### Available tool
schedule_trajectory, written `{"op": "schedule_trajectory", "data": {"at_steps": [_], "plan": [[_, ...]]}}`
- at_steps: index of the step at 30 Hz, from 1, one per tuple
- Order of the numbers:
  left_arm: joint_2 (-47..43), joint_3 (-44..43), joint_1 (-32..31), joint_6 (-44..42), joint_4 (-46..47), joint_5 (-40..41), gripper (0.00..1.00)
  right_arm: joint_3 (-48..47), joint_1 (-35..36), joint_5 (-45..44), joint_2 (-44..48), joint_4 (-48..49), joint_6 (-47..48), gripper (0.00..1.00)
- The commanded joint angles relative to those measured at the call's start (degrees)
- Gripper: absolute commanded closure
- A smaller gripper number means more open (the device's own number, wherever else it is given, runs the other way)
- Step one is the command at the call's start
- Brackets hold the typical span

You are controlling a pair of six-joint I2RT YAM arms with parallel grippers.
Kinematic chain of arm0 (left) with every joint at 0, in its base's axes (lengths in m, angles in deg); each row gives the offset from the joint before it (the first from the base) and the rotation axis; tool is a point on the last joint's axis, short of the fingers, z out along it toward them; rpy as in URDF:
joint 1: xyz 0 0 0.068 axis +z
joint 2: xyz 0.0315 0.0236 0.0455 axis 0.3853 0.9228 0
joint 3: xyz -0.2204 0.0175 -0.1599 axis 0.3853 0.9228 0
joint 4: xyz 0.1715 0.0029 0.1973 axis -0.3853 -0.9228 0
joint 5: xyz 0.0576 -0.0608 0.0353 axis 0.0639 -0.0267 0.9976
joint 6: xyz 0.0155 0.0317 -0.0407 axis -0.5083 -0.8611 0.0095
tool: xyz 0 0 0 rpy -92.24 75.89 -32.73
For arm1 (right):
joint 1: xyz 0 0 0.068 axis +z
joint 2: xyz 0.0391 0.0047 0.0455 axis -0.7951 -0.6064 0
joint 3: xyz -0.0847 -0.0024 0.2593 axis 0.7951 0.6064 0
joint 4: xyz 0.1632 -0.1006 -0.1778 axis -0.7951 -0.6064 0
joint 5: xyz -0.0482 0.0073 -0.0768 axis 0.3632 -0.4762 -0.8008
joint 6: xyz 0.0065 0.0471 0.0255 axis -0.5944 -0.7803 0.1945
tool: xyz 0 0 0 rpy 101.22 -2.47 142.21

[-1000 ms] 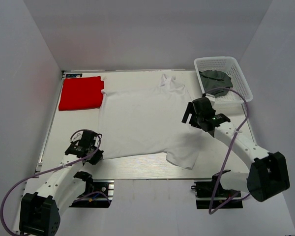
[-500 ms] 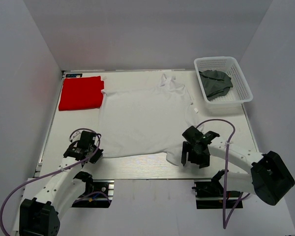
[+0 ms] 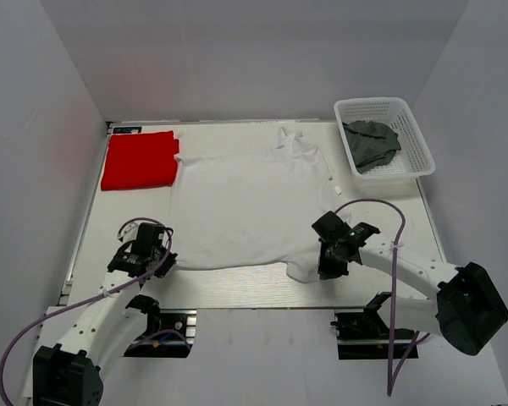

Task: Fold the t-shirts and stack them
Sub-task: Grap the side of the flattened tshirt closest away from the robot with both arms, then fold the flattened tshirt in 1/3 of the way

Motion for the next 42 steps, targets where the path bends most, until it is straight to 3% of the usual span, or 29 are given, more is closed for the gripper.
{"op": "schedule_trajectory", "data": {"at_steps": [1, 13, 24, 31, 32, 34, 35, 36, 39, 40, 41, 42], "plan": [[-1.93, -2.15, -0.19, -0.39, 2.39, 1.52, 1.00, -5.13, -0.48, -1.89, 2.55, 2.10, 2.54, 1.00], [7.20, -9.80, 0.95, -4.61, 12.58, 4.68, 1.00, -19.88, -10.67, -2.23, -2.98, 9.75, 11.25, 1.00], [27.05, -23.06, 1.48, -6.53, 17.08, 14.69, 1.00, -29.39, -18.05, -2.94, -15.36, 18.27, 14.42, 1.00], [39.80, -30.97, 3.32, -8.83, 19.54, 15.31, 1.00, -37.21, -21.48, -0.58, -27.39, 21.28, 17.40, 1.00], [41.29, -33.68, 3.93, -8.83, 17.71, 15.32, 0.92, -39.65, -21.75, -0.48, -28.81, 20.32, 18.45, 1.00], [45.25, -37.90, 3.94, -8.22, 15.24, 16.10, 0.37, -44.15, -22.01, -1.87, -34.23, 19.87, 21.87, 0.88], [46.13, -39.06, 3.94, -9.00, 14.71, 16.11, 0.18, -47.73, -22.19, -3.28, -35.49, 19.70, 21.89, 0.82], [46.84, -40.11, 3.94, -9.00, 13.75, 16.11, 0.01, -48.64, -21.93, -4.51, -36.55, 20.04, 23.02, 0.67], [47.55, -43.54, 3.94, -11.46, 13.21, 15.05, 0.00, -54.87, -21.75, -6.46, -41.73, 18.21, 25.58, 0.59], [47.03, -43.55, 3.24, -12.42, 13.21, 14.36, 0.00, -55.41, -21.66, -6.02, -41.92, 17.42, 28.28, 0.47], [46.06, -43.55, 3.24, -12.43, 13.21, 14.35, 0.00, -55.24, -21.05, -5.14, -41.66, 17.32, 28.48, 0.47], [45.18, -43.55, 3.24, -13.65, 13.90, 13.31, 0.00, -53.41, -21.05, -2.70, -40.35, 17.93, 28.92, 0.41]]}}
